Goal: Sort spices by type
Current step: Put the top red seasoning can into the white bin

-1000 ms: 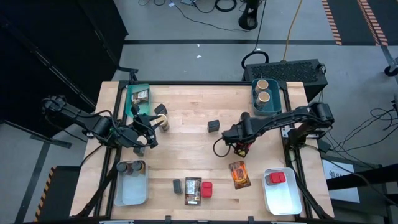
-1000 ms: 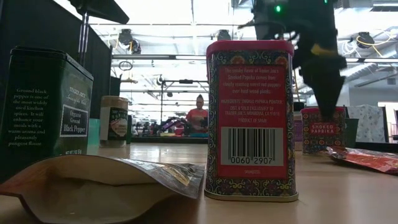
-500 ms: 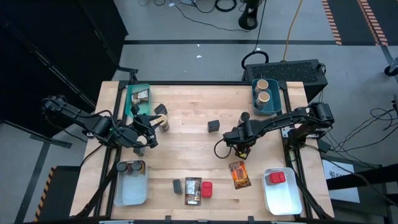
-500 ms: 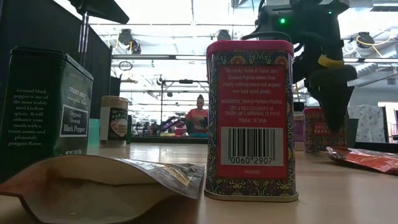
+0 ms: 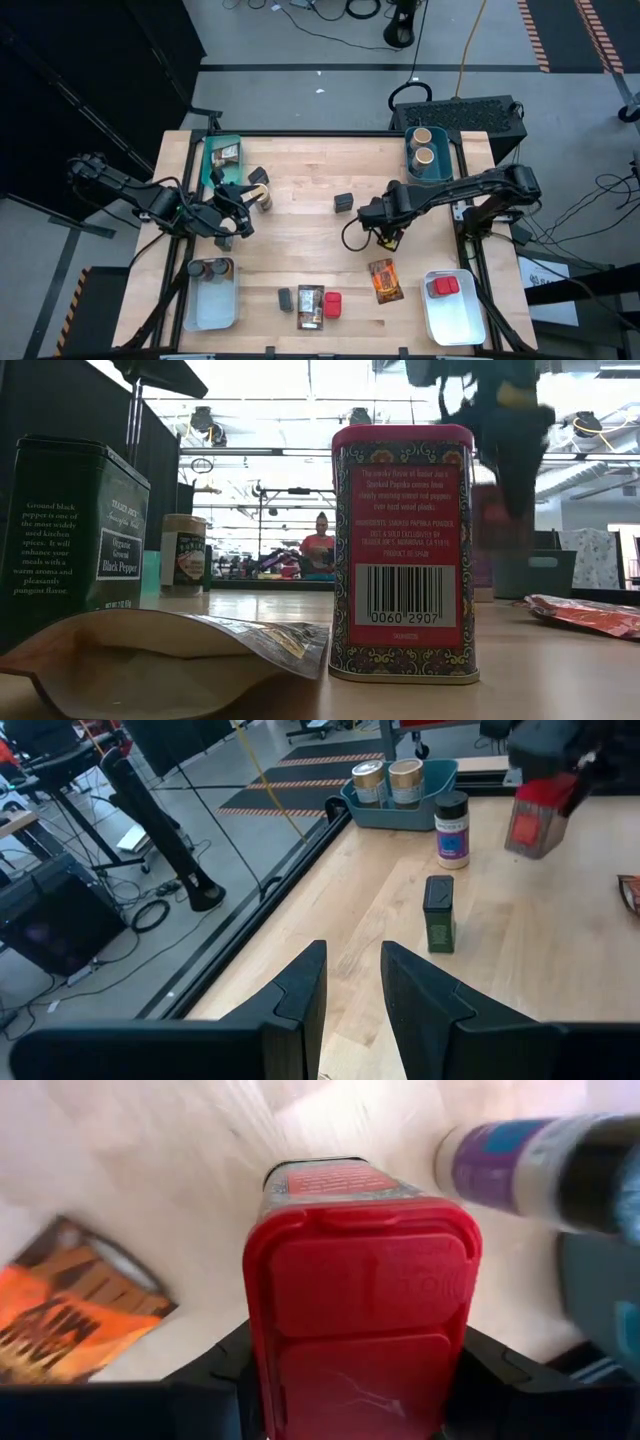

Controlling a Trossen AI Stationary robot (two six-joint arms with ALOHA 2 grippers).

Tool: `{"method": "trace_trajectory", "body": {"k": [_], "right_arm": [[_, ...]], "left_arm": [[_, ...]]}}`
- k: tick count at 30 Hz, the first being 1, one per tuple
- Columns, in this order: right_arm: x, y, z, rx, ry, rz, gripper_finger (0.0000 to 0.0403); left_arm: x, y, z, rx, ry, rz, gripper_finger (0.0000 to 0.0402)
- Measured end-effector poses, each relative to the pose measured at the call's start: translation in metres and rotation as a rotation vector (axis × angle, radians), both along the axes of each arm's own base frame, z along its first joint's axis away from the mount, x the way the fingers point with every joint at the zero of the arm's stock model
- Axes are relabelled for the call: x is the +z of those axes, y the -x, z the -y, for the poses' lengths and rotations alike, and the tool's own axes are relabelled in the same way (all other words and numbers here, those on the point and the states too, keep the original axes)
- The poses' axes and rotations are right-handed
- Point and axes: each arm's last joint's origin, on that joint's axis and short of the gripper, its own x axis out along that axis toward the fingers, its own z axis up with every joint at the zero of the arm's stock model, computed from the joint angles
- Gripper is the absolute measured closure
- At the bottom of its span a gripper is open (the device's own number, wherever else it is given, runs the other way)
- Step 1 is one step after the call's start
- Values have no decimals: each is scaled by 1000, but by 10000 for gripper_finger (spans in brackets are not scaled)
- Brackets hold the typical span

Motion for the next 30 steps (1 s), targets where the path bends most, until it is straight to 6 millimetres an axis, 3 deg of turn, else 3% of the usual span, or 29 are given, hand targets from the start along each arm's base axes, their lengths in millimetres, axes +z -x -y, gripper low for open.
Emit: {"method": "trace_trajectory", "body": {"k": [6,11,21,30], "right_arm": [[43,9,-17,186,-28,68,215],[65,27,-38,341,-107,26,215],[71,67,-107,637,-297,-41,215],[72,107,-162,622,-369,-49,215]], "left_arm": [[0,0,0,0,1,3,301],[0,0,0,2,6,5,301],[0,0,0,2,6,6,301],[0,0,0,2,6,5,301]]}}
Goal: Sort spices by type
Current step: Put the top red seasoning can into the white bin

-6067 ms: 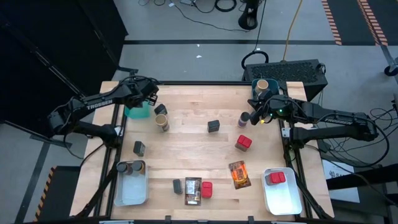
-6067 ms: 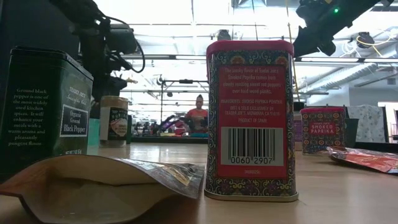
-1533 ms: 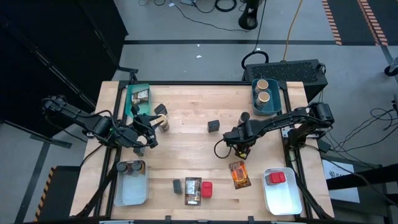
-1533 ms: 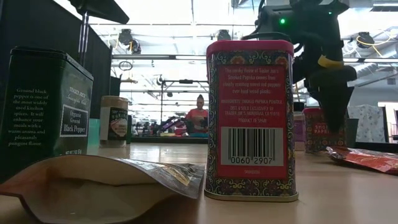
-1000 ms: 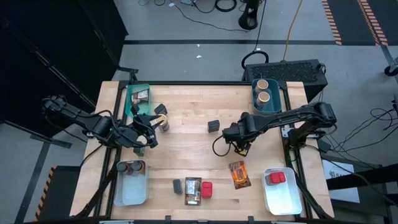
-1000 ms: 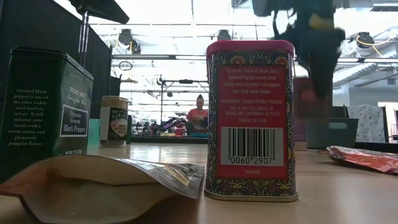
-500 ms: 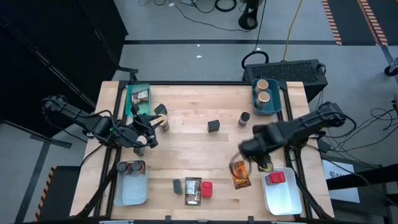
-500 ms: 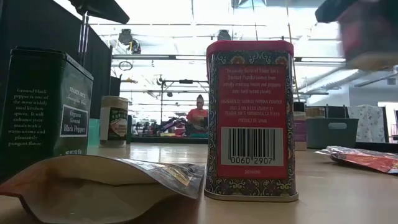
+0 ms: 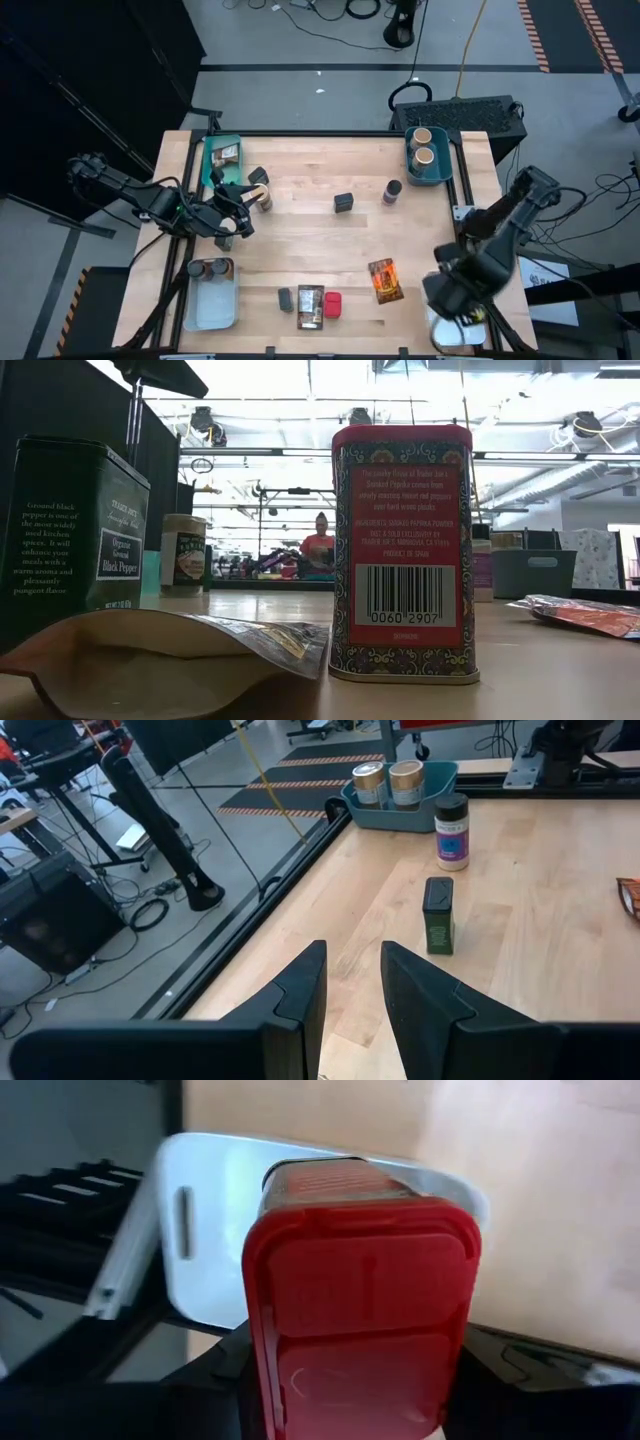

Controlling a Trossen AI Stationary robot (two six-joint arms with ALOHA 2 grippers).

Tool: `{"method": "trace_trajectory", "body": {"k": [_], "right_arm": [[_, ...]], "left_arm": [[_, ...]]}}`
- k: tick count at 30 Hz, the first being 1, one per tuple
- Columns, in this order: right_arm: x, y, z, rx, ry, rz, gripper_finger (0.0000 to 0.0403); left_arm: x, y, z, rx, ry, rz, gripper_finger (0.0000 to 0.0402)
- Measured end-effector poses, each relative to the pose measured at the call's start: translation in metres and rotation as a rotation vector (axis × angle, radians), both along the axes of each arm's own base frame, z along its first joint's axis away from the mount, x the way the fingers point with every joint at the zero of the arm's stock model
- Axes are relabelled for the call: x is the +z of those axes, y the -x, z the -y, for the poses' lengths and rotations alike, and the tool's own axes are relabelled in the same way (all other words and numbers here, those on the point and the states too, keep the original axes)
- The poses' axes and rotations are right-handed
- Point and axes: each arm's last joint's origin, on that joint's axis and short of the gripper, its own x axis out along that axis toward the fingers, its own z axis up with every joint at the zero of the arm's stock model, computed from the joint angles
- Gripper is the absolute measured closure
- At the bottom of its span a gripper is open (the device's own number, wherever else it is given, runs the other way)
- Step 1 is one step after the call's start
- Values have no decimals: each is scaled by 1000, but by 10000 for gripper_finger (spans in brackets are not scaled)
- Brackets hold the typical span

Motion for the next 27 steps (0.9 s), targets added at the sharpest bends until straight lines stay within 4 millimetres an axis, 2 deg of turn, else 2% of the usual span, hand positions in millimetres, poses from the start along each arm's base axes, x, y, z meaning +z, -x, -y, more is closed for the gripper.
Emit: {"method": "trace_trajectory", "body": {"k": [6,11,19,27], "right_arm": [[-3,17,-24,0,5,114,215],[-19,27,-37,-21,26,92,215],[-43,33,-43,-12,83,64,215],[-69,36,-45,-106,78,54,215]], "left_arm": [[0,0,0,0,0,0,301],[0,0,0,0,0,0,301],[0,0,-1,4,0,1,301],[0,0,-1,7,-2,1,301]]}}
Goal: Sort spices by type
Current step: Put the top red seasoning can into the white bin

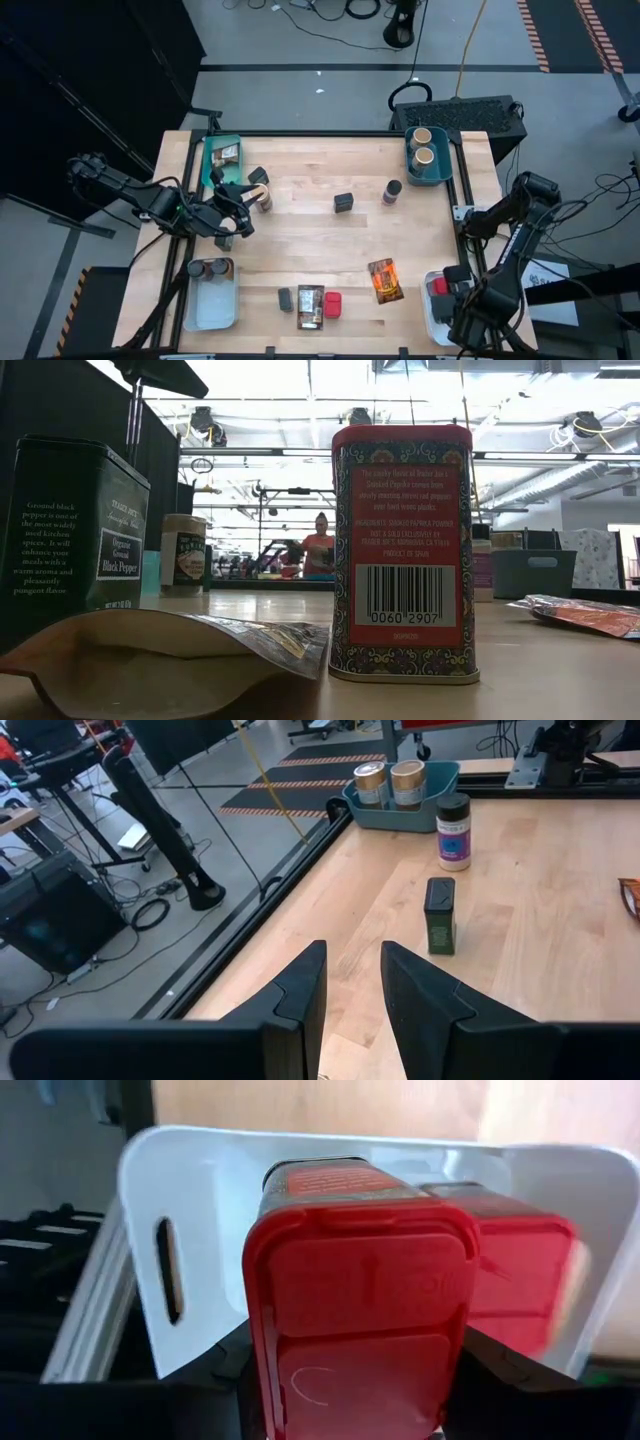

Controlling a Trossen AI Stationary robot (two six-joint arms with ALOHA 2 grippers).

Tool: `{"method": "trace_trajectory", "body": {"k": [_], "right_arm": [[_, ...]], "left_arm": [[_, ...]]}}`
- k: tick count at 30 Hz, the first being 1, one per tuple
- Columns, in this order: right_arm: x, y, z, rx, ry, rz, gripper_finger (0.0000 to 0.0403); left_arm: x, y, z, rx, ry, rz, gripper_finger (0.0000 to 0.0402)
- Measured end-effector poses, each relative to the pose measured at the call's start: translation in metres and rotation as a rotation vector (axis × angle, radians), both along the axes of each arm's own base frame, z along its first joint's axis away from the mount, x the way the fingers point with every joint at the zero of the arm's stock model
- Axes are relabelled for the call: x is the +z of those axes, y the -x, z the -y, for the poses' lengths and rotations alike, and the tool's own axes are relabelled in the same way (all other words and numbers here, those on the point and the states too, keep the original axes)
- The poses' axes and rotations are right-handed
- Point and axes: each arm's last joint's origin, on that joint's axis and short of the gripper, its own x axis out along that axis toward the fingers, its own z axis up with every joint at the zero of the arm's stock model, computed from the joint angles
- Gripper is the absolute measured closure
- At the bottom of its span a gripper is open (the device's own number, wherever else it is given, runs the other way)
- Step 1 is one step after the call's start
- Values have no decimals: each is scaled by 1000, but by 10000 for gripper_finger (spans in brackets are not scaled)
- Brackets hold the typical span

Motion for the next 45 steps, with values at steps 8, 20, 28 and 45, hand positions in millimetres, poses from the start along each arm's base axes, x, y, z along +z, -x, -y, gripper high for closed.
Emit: {"method": "trace_trajectory", "body": {"k": [8,20,28,45], "right_arm": [[-12,8,-1,-16,6,-39,215],[-28,10,1,-48,1,-38,215],[-29,9,0,-90,1,-33,182],[-29,5,0,-105,24,75,195]], "left_arm": [[0,0,0,8,-5,2,301],[0,0,-1,19,-12,5,301],[0,0,-1,19,-12,5,301],[0,0,-1,19,-13,4,301]]}}
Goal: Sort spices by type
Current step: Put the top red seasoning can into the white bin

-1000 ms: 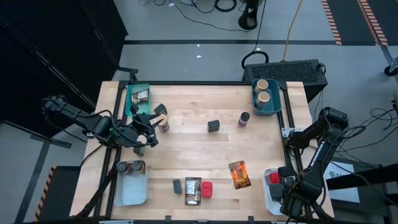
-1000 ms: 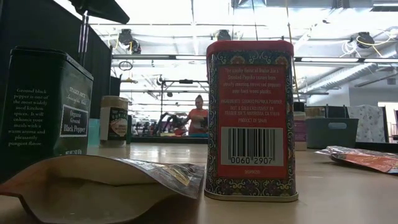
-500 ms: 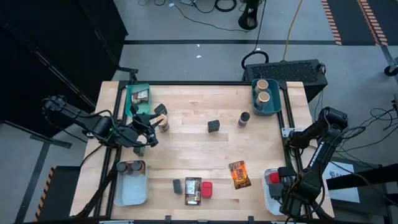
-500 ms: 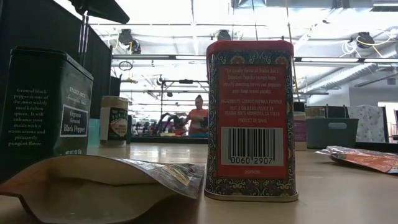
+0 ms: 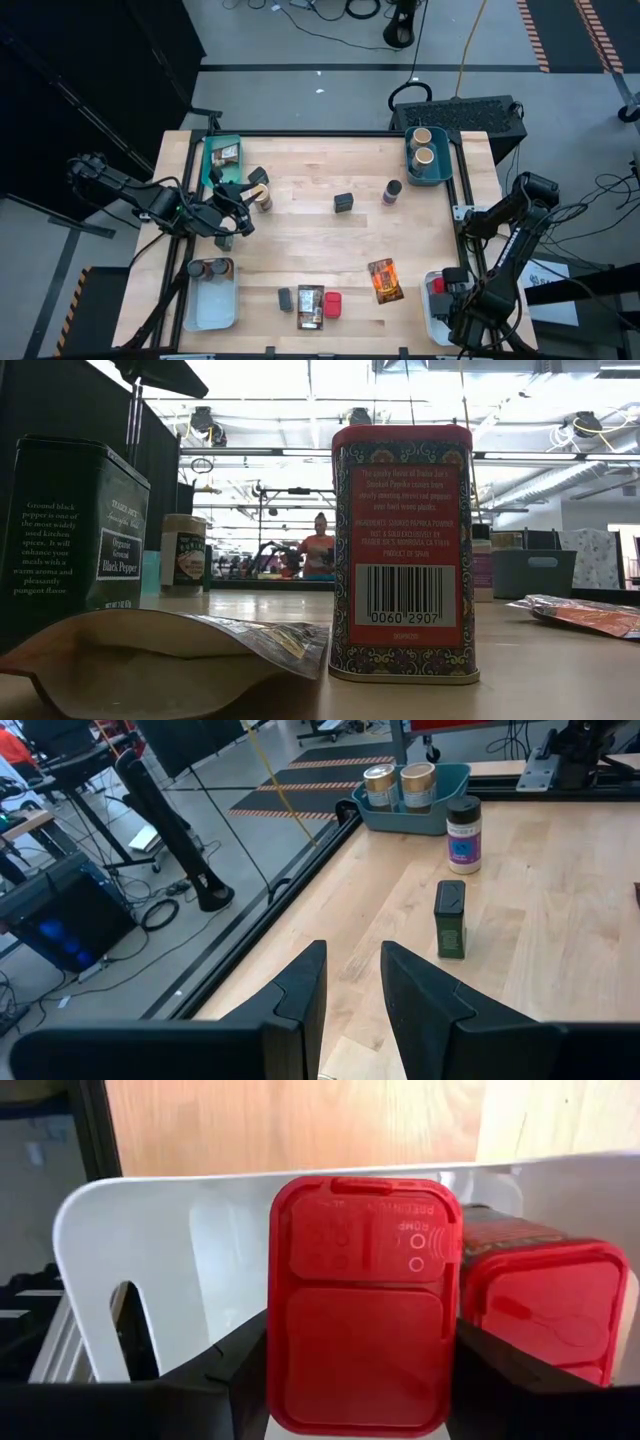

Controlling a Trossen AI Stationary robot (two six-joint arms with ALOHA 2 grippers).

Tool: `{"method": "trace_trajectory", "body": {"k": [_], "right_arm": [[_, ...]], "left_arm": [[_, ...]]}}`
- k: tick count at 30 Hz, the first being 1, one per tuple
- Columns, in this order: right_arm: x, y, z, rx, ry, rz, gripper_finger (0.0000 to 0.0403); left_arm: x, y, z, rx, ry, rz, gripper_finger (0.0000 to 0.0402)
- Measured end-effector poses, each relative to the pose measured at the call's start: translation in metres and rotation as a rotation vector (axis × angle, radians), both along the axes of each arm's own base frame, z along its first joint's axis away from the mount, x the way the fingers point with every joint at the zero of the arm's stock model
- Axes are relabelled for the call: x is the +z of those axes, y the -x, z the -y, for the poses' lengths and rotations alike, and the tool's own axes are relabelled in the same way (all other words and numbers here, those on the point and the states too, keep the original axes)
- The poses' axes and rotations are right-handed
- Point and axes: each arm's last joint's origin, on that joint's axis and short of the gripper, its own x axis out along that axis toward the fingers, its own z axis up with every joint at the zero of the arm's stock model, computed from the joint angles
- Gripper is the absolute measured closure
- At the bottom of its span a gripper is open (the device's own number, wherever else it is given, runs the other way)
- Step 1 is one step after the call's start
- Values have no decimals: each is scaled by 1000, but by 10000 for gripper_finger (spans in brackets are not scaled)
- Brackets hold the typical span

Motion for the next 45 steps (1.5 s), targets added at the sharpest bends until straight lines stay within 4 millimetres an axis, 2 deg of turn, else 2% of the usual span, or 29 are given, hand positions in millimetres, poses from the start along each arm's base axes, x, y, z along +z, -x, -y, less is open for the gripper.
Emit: {"method": "trace_trajectory", "body": {"k": [21,34,45], "right_arm": [[0,0,-1,-4,-17,0,191],[0,2,4,-150,35,-35,190],[0,2,4,-180,48,-16,190]], "left_arm": [[0,0,0,0,0,-1,301],[0,0,0,-1,0,-1,301],[0,0,0,1,-1,0,301]]}}
